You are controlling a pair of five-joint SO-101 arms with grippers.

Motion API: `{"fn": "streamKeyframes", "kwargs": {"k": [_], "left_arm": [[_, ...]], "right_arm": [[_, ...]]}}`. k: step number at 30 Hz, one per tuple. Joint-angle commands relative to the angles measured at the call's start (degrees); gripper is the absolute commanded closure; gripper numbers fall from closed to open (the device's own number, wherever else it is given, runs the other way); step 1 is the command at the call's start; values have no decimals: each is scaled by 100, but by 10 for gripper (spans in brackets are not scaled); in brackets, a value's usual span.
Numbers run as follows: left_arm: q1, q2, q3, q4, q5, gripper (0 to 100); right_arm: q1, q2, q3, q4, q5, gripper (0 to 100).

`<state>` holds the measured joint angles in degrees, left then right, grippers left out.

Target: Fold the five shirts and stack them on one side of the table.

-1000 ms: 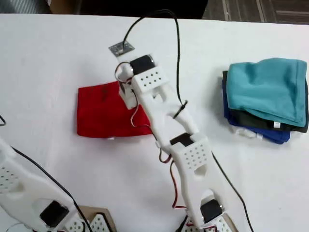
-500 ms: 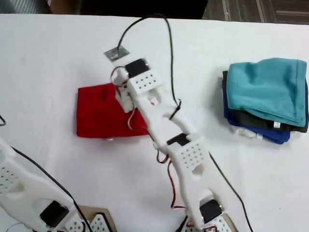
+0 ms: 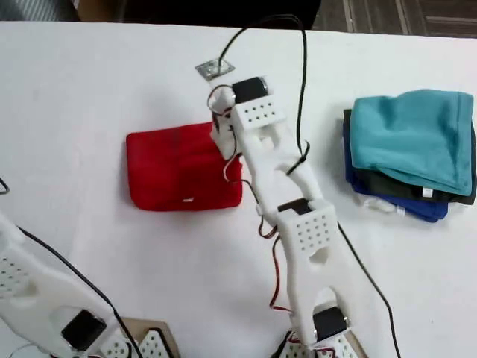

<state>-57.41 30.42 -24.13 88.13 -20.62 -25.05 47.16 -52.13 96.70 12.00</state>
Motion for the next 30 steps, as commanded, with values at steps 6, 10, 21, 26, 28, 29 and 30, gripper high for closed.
{"fn": "streamKeyframes", "kwargs": {"k": [6, 10, 21, 26, 28, 29, 30], "left_arm": [[44, -114, -48, -44, 26, 974], [44, -114, -48, -53, 26, 974], [79, -97, -40, -185, 53, 974], [97, -105, -22, -149, 53, 974], [79, -105, -22, -158, 35, 974], [70, -105, -22, -158, 35, 974], [70, -105, -31, -158, 26, 974]], "right_arm": [[-84, -101, -545, 40, 88, 924], [-84, -400, -624, 101, 79, 780], [-673, -453, -519, -84, -1090, 735], [-620, 66, -580, -268, -2013, 735], [-549, 268, -580, -259, -2382, 735], [-523, 347, -580, -242, -2505, 735], [-497, 426, -580, -233, -2576, 735]]}}
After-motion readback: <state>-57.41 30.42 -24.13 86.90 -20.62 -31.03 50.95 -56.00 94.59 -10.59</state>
